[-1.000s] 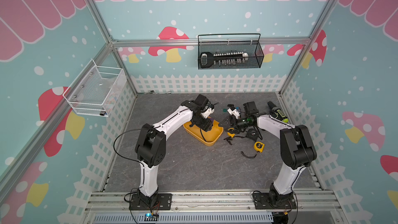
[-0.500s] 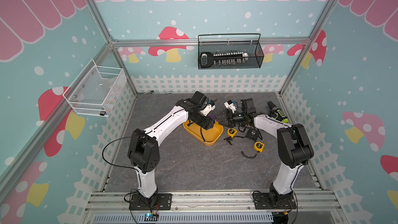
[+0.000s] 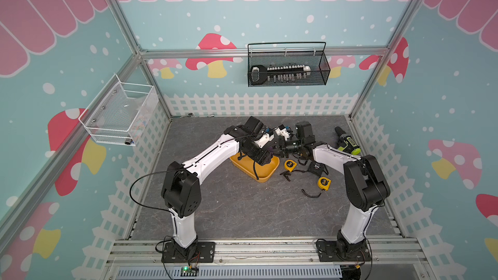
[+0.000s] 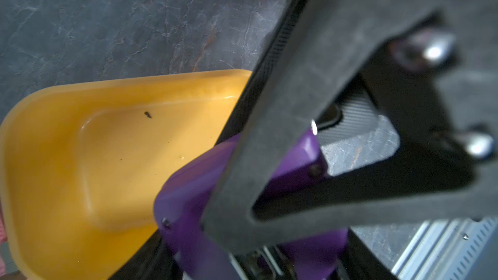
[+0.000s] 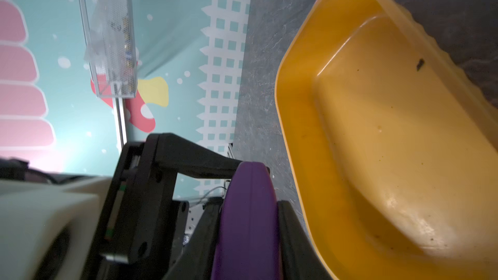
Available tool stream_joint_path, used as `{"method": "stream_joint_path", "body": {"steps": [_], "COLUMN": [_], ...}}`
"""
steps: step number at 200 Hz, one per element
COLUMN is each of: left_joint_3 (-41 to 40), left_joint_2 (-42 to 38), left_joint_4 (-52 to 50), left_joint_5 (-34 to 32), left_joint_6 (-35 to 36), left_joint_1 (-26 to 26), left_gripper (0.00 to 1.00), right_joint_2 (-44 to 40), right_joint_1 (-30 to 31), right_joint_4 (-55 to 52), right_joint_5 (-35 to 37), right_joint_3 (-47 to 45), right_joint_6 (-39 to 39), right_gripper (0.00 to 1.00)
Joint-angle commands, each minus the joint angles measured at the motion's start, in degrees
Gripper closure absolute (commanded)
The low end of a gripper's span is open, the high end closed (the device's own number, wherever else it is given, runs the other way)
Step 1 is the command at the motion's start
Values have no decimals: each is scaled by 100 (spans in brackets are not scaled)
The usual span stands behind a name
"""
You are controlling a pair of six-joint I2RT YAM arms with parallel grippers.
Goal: Take the tape measure out of the storage box
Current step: Pick up the tape measure from the storage box, then place the tape measure at the center of the board.
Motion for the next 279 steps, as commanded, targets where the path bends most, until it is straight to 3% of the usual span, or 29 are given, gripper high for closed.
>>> {"method": "stream_joint_path", "body": {"steps": [1,25,58,102,137,184,209,238,279], "left_joint_3": [215,107,-416,-1178,-1937,-2428,-2405,-2379,-2079], "left_joint_2": [-142,-467,-1114,-1280,-1481,-1509,-1352,-1087,-568], "left_joint_4": [169,411,1034,865,776,781,782,783,766], "left_joint_5": [-61,-276,-421,-1264,-1409,-1283,-1098,-1014,-969], "left_joint_6": [-4,-305,-944,-1528,-1888,-2147,-2171,-2216,-2376], "left_joint_1": [29,195,713,1178,1275,1291,1280,1249,1240], "left_gripper": [16,1,1,1,1,1,1,1,1], "right_joint_2": [-12,-6,342,2165,3307,3585,3339,2776,2543], "right_joint_1": [-22,-295,-1062,-1480,-1452,-1283,-1070,-898,-898], "right_joint_4": [144,-71,-602,-2602,-4149,-4381,-4430,-4253,-4661], "right_joint_5": [6,33,66,176,812,1138,1452,2011,2565], "right_joint_3": [-81,40,632,3305,5068,5083,4595,3843,3854], "right_joint_6": [-80,-223,-667,-1870,-2723,-3012,-3056,-3175,-3634], "right_gripper": [83,85,85,84,83,80,79,65,16]}}
